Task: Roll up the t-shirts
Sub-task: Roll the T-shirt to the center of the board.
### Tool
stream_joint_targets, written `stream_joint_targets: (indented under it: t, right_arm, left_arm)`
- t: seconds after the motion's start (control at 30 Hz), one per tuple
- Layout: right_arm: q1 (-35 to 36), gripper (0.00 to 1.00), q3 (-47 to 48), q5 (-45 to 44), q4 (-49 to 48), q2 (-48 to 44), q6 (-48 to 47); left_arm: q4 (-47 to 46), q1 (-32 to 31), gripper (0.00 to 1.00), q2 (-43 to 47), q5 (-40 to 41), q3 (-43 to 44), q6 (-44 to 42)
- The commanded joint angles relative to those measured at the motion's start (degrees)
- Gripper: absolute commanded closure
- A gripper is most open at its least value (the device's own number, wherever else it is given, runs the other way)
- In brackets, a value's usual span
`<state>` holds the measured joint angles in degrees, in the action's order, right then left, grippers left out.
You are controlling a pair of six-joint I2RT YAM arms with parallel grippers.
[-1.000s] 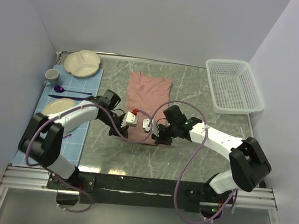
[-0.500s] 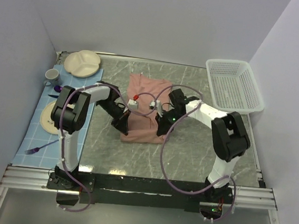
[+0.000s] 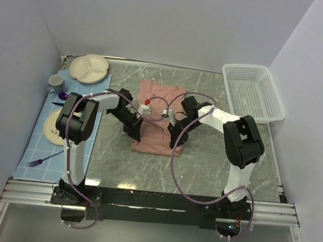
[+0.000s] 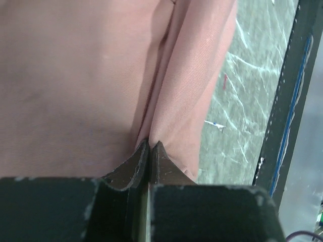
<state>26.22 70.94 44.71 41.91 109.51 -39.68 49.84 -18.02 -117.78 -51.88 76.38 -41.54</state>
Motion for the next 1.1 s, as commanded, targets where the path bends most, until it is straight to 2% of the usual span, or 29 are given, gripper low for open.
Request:
stream_joint_targets:
  t: [0.0,0.1,0.27,0.53,0.77,1.07]
  right_arm:
    - [-0.47,0.85,3.07,-4.63,3.44,3.60,2.06]
    - [-0.55,0.85,2.89,-4.11,2.74,2.73,2.24]
    - [-0.99,0.87,4.29,1.51,5.10,1.93,-0.22]
    - [-2.05,0.85,9.39,11.27,17.06,6.93,-6.02]
    - [-2.05,0.84,12.03,13.03,17.15,10.80,-3.30]
    - [-2.22,0.80,12.74,13.39,11.26,13.79,6.81]
  left_arm:
    - [-7.65,0.97,0.96,1.84,6.43,-0.79,4.97]
    - [-6.70,1.49,0.98,2.11,7.05,-0.88,4.19]
    - [-4.14,4.39,0.98,3.60,4.42,-2.02,2.78]
    - [-1.42,5.01,0.96,5.10,0.02,-2.29,0.76]
    - [-2.47,4.93,0.95,2.64,1.08,-0.88,3.39]
    - [-5.99,5.36,0.96,2.64,3.10,-1.23,8.14]
